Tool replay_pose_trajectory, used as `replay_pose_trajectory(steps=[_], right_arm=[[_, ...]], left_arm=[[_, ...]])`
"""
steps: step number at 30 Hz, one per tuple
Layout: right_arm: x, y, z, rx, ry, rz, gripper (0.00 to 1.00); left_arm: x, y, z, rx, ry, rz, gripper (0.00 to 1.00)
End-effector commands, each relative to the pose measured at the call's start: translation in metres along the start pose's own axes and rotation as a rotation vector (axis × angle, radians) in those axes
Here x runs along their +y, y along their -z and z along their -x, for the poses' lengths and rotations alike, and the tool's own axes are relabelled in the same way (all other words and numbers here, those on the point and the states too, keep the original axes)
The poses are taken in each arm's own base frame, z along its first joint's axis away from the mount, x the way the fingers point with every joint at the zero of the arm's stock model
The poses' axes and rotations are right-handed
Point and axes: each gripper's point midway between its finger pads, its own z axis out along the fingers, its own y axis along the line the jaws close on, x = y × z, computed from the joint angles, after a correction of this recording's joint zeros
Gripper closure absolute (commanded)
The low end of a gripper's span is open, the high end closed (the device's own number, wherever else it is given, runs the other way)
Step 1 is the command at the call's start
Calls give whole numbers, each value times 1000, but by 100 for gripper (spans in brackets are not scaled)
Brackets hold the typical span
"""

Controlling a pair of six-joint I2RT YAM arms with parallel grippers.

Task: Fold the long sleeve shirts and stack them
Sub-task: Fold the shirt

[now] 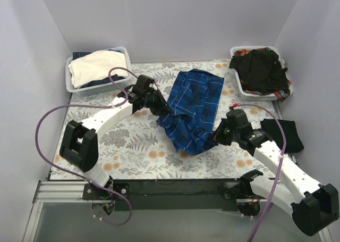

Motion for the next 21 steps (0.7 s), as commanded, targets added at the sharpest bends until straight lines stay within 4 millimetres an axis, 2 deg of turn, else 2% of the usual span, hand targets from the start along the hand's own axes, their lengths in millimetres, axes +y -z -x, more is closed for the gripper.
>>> replay_pose_trajectory(steps=[1,2,3,4,5,6,8,9,10,11,12,13,14,15,17,19,20,21], right_arm=[[9,0,71,-217,-21,1,99],[13,-3,81,-231,-23,15,99],[7,-4,94,-254,-21,7,99],[4,-7,102,-264,-24,-2,99],[10,-12,111,-250,-19,24,99],[7,-14,122,-263,-16,20,99],[13,-24,139,-254,-5,37,99],[11,-29,146,-246,-7,38,99],[13,-33,151,-235,3,40,99],[11,-47,152,-196,5,35,99],[18,-49,162,-202,13,43,99],[18,-55,166,-192,10,40,99],[14,-68,165,-159,2,25,99],[19,-70,175,-169,2,32,99],[14,-84,179,-146,-18,10,99],[12,-93,189,-148,-35,-5,93],[9,-95,193,-152,-51,-14,79],[6,-97,197,-155,-64,-21,70]], left_arm=[[-16,-13,50,-153,-60,27,100],[-18,-16,57,-164,-64,37,100],[-26,-15,67,-190,-85,33,100],[-17,-27,76,-198,-81,66,100],[-15,-30,81,-204,-78,79,100],[-22,-32,92,-221,-84,71,100],[-10,-46,103,-235,-88,123,100],[-9,-48,110,-252,-90,138,100],[-17,-46,121,-282,-117,132,100],[-12,-56,127,-289,-120,152,100],[-12,-59,132,-291,-125,154,100],[-22,-60,143,-311,-135,143,100],[-6,-74,144,-289,-130,195,100],[-2,-80,148,-290,-133,215,100],[3,-90,158,-302,-137,246,99],[6,-94,168,-316,-135,251,88],[3,-94,175,-332,-133,241,76],[8,-95,183,-343,-119,247,55]])
